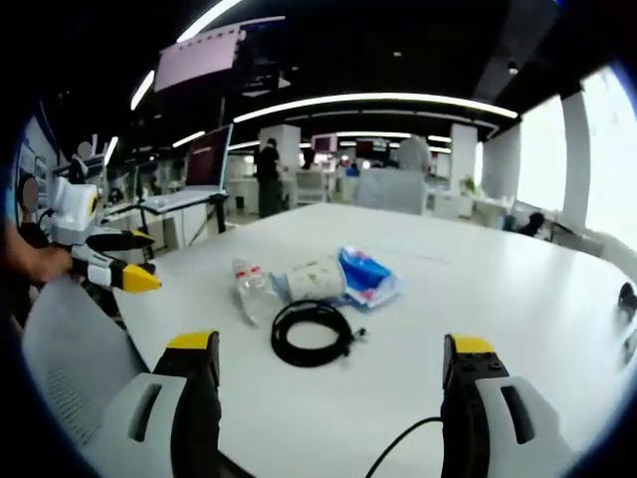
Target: Arrange the tabletop items into an orderly group along one side of the table until the central work area is clear of visible clutter.
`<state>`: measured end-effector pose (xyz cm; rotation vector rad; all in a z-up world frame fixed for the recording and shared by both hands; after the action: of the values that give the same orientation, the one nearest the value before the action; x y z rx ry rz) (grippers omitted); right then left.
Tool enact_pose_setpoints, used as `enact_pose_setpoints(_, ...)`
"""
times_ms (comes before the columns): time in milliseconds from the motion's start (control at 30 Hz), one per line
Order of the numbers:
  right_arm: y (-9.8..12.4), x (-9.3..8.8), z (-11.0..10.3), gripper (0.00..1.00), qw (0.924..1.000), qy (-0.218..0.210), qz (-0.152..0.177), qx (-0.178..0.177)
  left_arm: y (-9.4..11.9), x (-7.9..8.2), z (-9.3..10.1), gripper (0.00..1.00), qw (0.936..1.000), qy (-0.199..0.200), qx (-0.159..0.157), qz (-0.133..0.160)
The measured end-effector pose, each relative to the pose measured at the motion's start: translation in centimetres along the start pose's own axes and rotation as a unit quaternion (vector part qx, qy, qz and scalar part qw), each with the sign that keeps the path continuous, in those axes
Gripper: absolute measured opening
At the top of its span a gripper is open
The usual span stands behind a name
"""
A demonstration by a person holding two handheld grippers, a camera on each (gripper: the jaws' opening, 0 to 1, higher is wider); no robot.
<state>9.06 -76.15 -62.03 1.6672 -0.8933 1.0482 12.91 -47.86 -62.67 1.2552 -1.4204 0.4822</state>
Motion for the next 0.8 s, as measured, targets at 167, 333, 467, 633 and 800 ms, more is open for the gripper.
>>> enact_pose_setpoints(167, -0.02, -0.08, -0.18, 0.9, 1.0, -0.001, -0.002, 0.004, 0.01, -0.06, -0.03, 0.9, 1.0, 0.001, 0.001, -0.001)
enact_pose_setpoints(333, -0.08, -0.13, -0.34, 0.89, 0.9999, -0.003, -0.003, 0.01, 0.02, 0.0, -0.16, 0.91, 1.0, 0.0, 0.004, 0.0)
enact_pose_setpoints(467, -0.04, 0.16, -0.61, 0.89, 0.9998, -0.008, 0.006, 0.018, 0.04, 0.13, -0.44, 0.91, 0.9999, -0.001, 0.011, 0.004)
enact_pose_setpoints(633, -0.11, 0.18, -0.66, 0.9, 0.9997, -0.012, 0.006, 0.019, -0.03, 0.06, -0.49, 0.91, 0.9999, -0.002, 0.011, 0.001)
enact_pose_setpoints(800, -0.16, -0.04, -0.67, 0.89, 0.9998, -0.011, -0.001, 0.019, 0.1, 0.06, -0.45, 0.89, 0.9999, -0.001, 0.011, 0.001)
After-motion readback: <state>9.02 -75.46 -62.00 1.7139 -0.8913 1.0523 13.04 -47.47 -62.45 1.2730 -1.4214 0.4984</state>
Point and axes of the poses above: the point that each gripper's makers call its tool centre point, and the gripper's own axes: y roughly backward along the fingers, z roughly to its right, x roughly out of its top, the point moved 2 cm from there along y, roughly backward along the fingers, and after that the axes turned 13 degrees about -y, right-handed, at the moved point
